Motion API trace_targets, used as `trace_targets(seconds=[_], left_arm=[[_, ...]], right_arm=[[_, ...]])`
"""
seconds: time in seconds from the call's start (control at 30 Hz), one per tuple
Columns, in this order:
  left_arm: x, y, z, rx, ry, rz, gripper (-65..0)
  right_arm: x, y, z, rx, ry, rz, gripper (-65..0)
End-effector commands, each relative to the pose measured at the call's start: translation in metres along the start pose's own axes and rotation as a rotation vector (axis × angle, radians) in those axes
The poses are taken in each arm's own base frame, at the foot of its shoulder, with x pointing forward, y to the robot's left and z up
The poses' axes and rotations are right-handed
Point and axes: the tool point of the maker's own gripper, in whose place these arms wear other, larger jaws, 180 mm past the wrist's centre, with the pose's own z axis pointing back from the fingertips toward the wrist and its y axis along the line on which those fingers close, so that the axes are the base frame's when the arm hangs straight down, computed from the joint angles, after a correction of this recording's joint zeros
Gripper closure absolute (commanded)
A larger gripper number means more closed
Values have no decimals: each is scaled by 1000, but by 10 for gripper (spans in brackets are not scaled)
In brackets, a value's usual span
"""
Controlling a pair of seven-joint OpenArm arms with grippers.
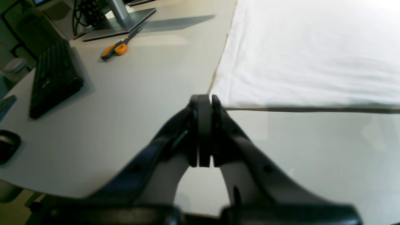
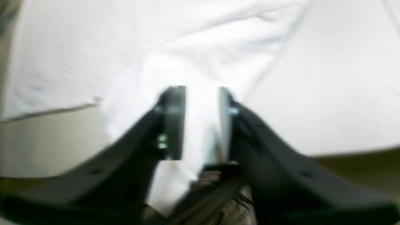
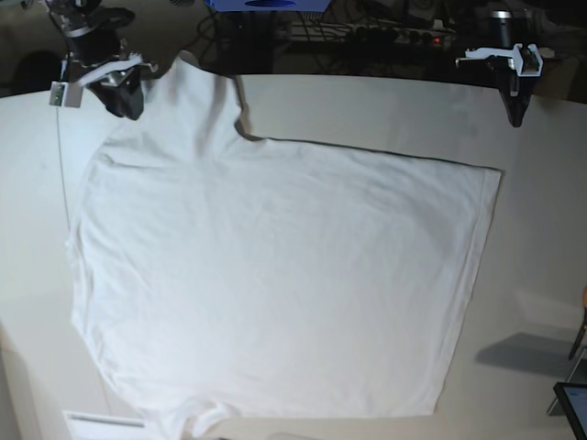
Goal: Fold the T-shirt properly
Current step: 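Lower the right gripper onto the shirt's shoulder corner and grasp it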
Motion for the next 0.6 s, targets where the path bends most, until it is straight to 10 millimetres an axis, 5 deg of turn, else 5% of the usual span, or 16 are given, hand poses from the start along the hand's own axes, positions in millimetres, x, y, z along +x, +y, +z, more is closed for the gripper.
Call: trace_targets(seconds=[0.0,0.17,0.57], left_arm=[[8,4,1,-1,-30,-13,0],[6,5,2,0,-25,-13,0],[6,5,2,0,-25,-13,0]], right_arm=[[12,0,5,20,-35,10,-254],[11,11,6,128,3,-51,-358],[-31,-23,-1,68,87,-181,-357]])
